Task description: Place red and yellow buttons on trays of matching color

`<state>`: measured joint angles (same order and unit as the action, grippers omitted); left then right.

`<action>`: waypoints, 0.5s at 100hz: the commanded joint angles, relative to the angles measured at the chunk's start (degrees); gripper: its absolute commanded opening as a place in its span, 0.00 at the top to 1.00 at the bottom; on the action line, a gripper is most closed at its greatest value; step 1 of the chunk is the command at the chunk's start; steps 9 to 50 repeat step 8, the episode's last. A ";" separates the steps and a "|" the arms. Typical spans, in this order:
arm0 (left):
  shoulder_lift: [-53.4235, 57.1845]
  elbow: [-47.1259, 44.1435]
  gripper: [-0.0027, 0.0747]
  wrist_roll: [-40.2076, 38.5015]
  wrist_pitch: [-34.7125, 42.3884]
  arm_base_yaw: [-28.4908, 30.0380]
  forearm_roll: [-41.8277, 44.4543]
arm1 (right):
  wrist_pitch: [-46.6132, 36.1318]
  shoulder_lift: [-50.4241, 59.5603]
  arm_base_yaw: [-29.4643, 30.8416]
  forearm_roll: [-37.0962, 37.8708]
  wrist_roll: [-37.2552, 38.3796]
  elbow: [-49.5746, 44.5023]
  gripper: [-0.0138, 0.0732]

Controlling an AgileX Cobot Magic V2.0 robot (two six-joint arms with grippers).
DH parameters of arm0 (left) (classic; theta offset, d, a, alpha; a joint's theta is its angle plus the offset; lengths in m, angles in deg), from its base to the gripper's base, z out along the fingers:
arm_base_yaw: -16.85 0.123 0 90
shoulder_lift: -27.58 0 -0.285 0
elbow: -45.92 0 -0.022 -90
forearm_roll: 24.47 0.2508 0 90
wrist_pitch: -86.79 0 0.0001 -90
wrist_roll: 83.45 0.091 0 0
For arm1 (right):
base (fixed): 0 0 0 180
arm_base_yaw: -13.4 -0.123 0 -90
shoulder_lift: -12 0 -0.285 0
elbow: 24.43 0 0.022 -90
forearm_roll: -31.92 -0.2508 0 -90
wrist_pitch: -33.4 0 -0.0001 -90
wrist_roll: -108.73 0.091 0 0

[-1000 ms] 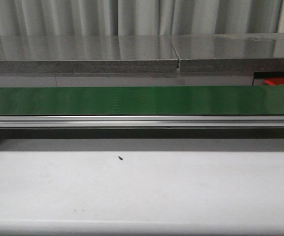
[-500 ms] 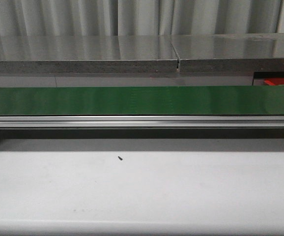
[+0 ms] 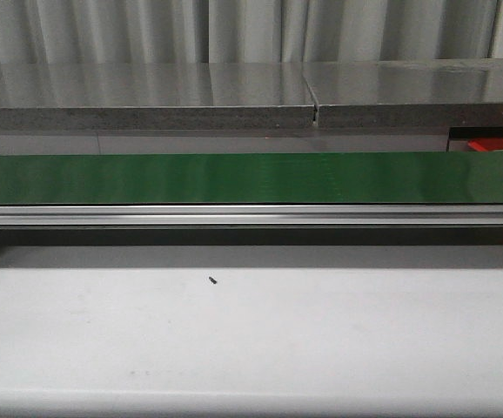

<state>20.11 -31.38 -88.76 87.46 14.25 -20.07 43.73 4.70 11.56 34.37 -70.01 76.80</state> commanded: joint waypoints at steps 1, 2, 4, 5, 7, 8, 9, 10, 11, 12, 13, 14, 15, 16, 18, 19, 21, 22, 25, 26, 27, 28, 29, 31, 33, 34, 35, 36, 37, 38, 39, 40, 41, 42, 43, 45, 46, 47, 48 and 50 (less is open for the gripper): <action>1.66 -0.50 0.99 -0.60 4.28 -0.56 0.03 | -4.80 0.77 0.35 0.03 -0.17 0.05 0.98; 1.66 -0.50 0.99 -0.60 4.28 -0.56 0.03 | -4.80 0.77 0.35 0.03 -0.17 0.05 0.98; 1.66 -0.50 0.99 -0.60 4.28 -0.56 0.03 | -4.80 0.77 0.35 0.03 -0.17 0.05 0.98; 1.66 -0.50 0.99 -0.60 4.28 -0.56 0.03 | -4.80 0.77 0.35 0.03 -0.17 0.05 0.98; 1.66 -0.50 0.99 -0.60 4.28 -0.56 0.03 | -4.80 0.77 0.35 0.03 -0.17 0.05 0.98; 1.66 -0.50 0.99 -0.60 4.28 -0.56 0.03 | -4.80 0.77 0.35 0.03 -0.17 0.05 0.98; 1.66 -0.50 0.99 -0.60 4.28 -0.56 0.03 | -4.80 0.77 0.35 0.03 -0.17 0.05 0.98; 1.66 -0.50 0.99 -0.60 4.28 -0.56 0.03 | -4.80 0.77 0.35 0.03 -0.17 0.05 0.98; 1.66 -0.50 0.99 -0.60 4.28 -0.56 0.03 | -4.80 0.77 0.35 0.03 -0.17 0.05 0.98; 1.66 -0.50 0.99 -0.60 4.28 -0.56 0.03 | -4.80 0.77 0.35 0.03 -0.17 0.05 0.98; 1.66 -0.50 0.99 -0.60 4.28 -0.56 0.03 | -4.80 0.77 0.35 0.03 -0.17 0.05 0.98; 1.66 -0.50 0.99 -0.60 4.28 -0.56 0.03 | -4.80 0.77 0.35 0.03 -0.17 0.05 0.98; 1.66 -0.50 0.99 -0.60 4.28 -0.56 0.03 | -4.80 0.77 0.35 0.03 -0.17 0.05 0.98; 1.66 -0.50 0.99 -0.60 4.28 -0.56 0.03 | -4.80 0.77 0.35 0.03 -0.17 0.05 0.98; 1.66 -0.50 0.99 -0.60 4.28 -0.56 0.03 | -4.80 0.77 0.35 0.03 -0.17 0.05 0.98; 1.66 -0.50 0.99 -0.60 4.28 -0.56 0.03 | -4.80 0.77 0.35 0.03 -0.17 0.05 0.98; 1.66 -0.50 0.99 -0.60 4.28 -0.56 0.03 | -4.80 0.77 0.35 0.03 -0.17 0.05 0.98; 1.66 -0.50 0.99 -0.60 4.28 -0.56 0.03 | -4.80 0.77 0.35 0.03 -0.17 0.05 0.98; 1.66 -0.50 0.99 -0.60 4.28 -0.56 0.03 | -4.80 0.77 0.35 0.03 -0.17 0.05 0.98; 1.66 -0.50 0.99 -0.60 4.28 -0.56 0.03 | -4.80 0.77 0.35 0.03 -0.17 0.05 0.98; 1.66 -0.50 0.99 -0.60 4.28 -0.56 0.03 | -4.80 0.77 0.35 0.03 -0.17 0.05 0.98; 1.66 -0.50 0.99 -0.60 4.28 -0.56 0.03 | -4.80 0.77 0.35 0.03 -0.17 0.05 0.98; 1.66 -0.50 0.99 -0.60 4.28 -0.56 0.03 | -4.80 0.77 0.35 0.03 -0.17 0.05 0.98; 1.66 -0.50 0.99 -0.60 4.28 -0.56 0.03 | -4.80 0.77 0.35 0.03 -0.17 0.05 0.98; 1.66 -0.50 0.99 -0.60 4.28 -0.56 0.03 | -4.80 0.77 0.35 0.03 -0.17 0.05 0.98; 1.66 -0.50 0.99 -0.60 4.28 -0.56 0.03 | -4.80 0.77 0.35 0.03 -0.17 0.05 0.98; 1.66 -0.50 0.99 -0.60 4.28 -0.56 0.03 | -4.80 0.77 0.35 0.03 -0.17 0.05 0.98; 1.66 -0.50 0.99 -0.60 4.28 -0.56 0.03 | -4.80 0.77 0.35 0.03 -0.17 0.05 0.98; 1.66 -0.50 0.99 -0.60 4.28 -0.56 0.03 | -4.80 0.77 0.35 0.03 -0.17 0.05 0.98; 1.66 -0.50 0.99 -0.60 4.28 -0.56 0.03 | -4.80 0.77 0.35 0.03 -0.17 0.05 0.98; 1.66 -0.50 0.99 -0.60 4.28 -0.56 0.03 | -4.80 0.77 0.35 0.03 -0.17 0.05 0.98; 1.66 -0.50 0.99 -0.60 4.28 -0.56 0.03 | -4.80 0.77 0.35 0.03 -0.17 0.05 0.98; 1.66 -0.50 0.99 -0.60 4.28 -0.56 0.03 | -4.80 0.77 0.35 0.03 -0.17 0.05 0.98; 1.66 -0.50 0.99 -0.60 4.28 -0.56 0.03 | -4.80 0.77 0.35 0.03 -0.17 0.05 0.98; 1.66 -0.50 0.99 -0.60 4.28 -0.56 0.03 | -4.80 0.77 0.35 0.03 -0.17 0.05 0.98; 1.66 -0.50 0.99 -0.60 4.28 -0.56 0.03 | -4.80 0.77 0.35 0.03 -0.17 0.05 0.98; 1.66 -0.50 0.99 -0.60 4.28 -0.56 0.03 | -4.80 0.77 0.35 0.03 -0.17 0.05 0.98; 1.66 -0.50 0.99 -0.60 4.28 -0.56 0.03 | -4.80 0.77 0.35 0.03 -0.17 0.05 0.98; 1.66 -0.50 0.99 -0.60 4.28 -0.56 0.03 | -4.80 0.77 0.35 0.03 -0.17 0.05 0.98; 1.66 -0.50 0.99 -0.60 4.28 -0.56 0.03 | -4.80 0.77 0.35 0.03 -0.17 0.05 0.98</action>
